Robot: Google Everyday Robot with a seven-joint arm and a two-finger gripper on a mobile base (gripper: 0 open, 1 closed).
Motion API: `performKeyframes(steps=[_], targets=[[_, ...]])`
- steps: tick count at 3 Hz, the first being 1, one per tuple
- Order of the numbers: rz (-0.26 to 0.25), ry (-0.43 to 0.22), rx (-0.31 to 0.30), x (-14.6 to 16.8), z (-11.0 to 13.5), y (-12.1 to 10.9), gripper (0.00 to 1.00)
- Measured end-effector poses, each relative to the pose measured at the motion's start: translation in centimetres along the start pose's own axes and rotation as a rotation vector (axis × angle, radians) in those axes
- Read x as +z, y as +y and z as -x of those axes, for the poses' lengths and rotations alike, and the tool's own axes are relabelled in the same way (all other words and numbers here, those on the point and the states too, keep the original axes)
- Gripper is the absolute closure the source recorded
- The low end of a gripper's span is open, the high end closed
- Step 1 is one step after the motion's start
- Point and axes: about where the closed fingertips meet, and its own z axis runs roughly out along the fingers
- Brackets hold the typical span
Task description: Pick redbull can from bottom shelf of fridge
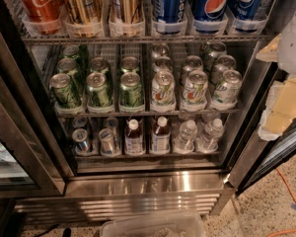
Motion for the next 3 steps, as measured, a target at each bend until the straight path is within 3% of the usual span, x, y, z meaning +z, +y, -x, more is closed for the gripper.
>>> performKeyframes(steps=[1,2,3], targets=[[0.0,0.0,0.0,0.0,0.0,0.0,0.0],[0.045,-0.025,0.008,3.0,-0.6,1.6,0.0],[0.103,-0.089,0.002,8.0,-1.4,4.5,0.0]])
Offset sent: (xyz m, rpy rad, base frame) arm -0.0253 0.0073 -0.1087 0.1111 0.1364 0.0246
